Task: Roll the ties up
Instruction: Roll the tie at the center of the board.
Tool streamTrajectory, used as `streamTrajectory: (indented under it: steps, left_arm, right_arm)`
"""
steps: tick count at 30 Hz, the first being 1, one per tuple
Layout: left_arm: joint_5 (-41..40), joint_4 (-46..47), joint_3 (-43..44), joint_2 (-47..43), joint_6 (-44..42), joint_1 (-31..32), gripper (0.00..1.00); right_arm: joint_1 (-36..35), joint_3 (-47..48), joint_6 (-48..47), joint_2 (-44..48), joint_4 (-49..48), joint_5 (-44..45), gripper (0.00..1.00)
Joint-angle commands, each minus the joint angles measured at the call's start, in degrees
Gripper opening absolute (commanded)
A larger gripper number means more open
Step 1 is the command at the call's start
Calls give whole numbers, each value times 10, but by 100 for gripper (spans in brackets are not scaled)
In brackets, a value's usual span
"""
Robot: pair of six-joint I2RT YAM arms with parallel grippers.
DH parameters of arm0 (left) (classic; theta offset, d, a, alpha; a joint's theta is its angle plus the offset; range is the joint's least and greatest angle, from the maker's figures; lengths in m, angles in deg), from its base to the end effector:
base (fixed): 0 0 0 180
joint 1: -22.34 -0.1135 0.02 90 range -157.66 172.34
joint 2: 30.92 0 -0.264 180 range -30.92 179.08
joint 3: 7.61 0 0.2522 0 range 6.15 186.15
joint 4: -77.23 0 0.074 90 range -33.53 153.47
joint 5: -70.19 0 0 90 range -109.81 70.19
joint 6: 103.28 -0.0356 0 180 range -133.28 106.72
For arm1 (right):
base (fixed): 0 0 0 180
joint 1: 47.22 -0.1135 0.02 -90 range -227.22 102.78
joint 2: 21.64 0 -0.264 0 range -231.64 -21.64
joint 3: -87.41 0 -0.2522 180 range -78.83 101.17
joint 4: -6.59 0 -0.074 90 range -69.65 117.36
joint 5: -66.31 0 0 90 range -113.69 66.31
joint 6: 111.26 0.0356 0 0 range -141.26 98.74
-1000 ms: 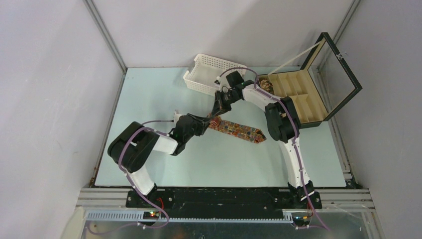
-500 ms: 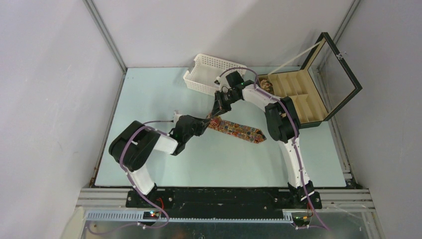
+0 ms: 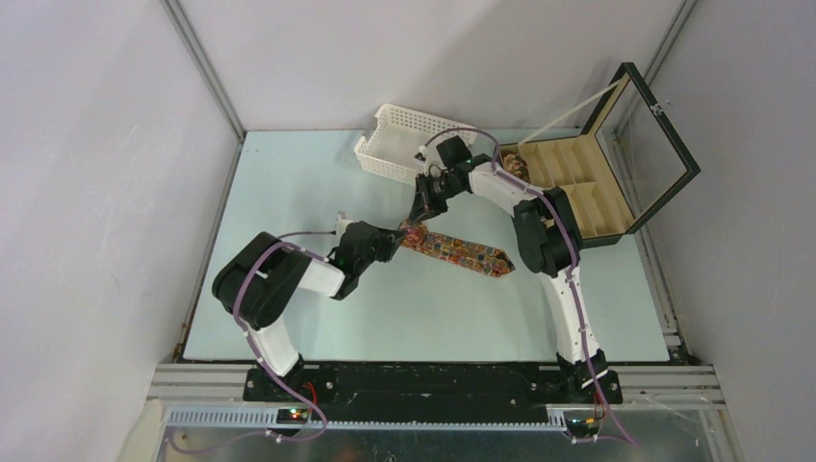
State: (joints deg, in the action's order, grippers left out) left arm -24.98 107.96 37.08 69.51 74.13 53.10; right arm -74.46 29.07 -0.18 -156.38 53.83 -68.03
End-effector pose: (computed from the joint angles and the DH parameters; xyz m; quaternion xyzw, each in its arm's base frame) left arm 0.2671 -0.1553 0.1184 -0.4211 0.7302 -0.4409 0.3084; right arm 0.4338 0.2513 0.1575 -0.1446 0.8887 0.4299 0.0671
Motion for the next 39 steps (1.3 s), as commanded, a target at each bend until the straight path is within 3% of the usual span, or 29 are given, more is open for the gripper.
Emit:
streamTrajectory:
  steps: [1,7,13,25,39]
  left_arm:
    - [-11,2,10,-12,-35,-4,0]
    - [-19,-8,16,-27,-111,-4,0]
    - [-45,-49,26,-55,-203,-3,0]
    - [-134,-131,61,-83,-336,19,0]
    - [-280,-174,108,-72,-485,108,0]
  right_arm:
    - [8,-5,13,84,-46,40,0]
    - [31,-123,51,188,-165,70,0]
    - [40,-177,46,233,-180,90,0]
    - [41,-198,45,237,-184,82,0]
    - [41,-205,43,234,-184,80,0]
